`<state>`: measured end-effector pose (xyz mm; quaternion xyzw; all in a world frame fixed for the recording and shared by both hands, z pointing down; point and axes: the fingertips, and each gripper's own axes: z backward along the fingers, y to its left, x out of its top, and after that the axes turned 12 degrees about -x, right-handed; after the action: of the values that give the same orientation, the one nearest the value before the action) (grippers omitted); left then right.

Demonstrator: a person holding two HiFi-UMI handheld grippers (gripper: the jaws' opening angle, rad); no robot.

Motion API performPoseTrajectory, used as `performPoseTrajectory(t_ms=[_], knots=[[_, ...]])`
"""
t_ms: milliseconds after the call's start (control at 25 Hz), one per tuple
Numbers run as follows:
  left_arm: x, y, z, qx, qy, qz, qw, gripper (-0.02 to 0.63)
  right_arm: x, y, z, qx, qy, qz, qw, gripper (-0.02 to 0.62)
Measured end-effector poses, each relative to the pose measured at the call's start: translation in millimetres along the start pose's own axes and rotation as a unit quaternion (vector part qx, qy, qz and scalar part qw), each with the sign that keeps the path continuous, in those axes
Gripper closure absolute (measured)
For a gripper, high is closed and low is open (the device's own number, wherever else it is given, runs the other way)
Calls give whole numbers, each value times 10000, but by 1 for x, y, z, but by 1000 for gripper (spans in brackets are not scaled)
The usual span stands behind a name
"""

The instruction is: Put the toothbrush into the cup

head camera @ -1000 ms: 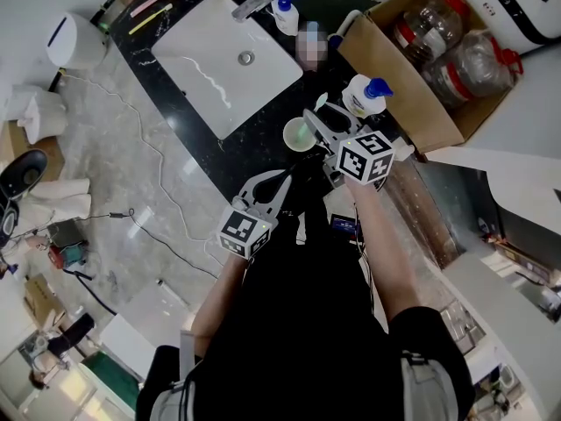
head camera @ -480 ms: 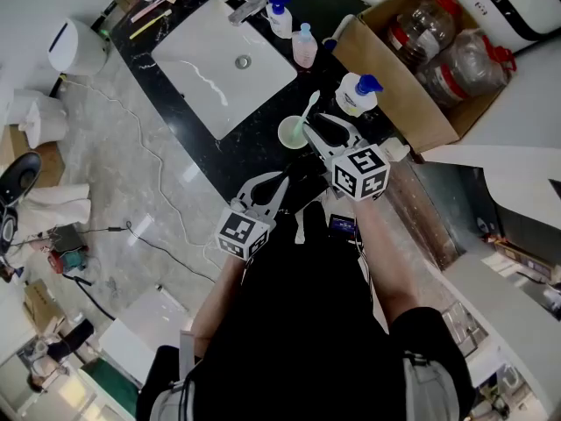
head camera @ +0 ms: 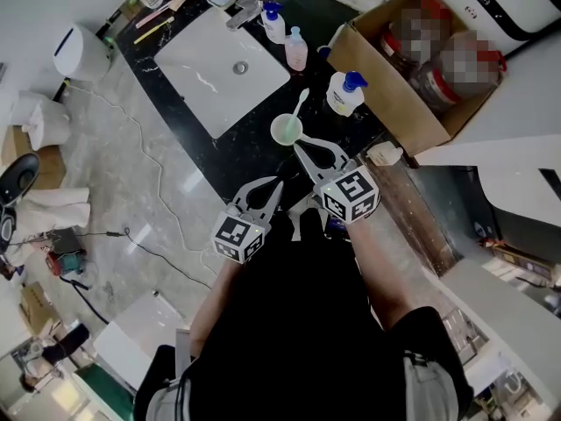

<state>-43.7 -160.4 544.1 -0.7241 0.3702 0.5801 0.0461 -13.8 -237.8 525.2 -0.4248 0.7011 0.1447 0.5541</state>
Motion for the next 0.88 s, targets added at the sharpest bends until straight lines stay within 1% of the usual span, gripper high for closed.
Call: performPoseTrajectory(t_ms=[160,360,520,720,880], knots=[[4,-12,4,60,-37,-62,10000,598,-2,16,23,204,-71,-23,9998,580],[-5,-28,9,271,-91,151,9995,598,-12,28,44,416,-84,-21,9991,580],[-12,-34,13,419,-198,279,9985,598,-20,32,48,512,-57,-54,9987,580],[-13,-41,24,465,-330,219,9981,598,-25,40,59,516,-81,-128,9986,580],[-7,-47,37,363,-452,44,9983,598,-26,45,66,324,-125,-111,9993,580]])
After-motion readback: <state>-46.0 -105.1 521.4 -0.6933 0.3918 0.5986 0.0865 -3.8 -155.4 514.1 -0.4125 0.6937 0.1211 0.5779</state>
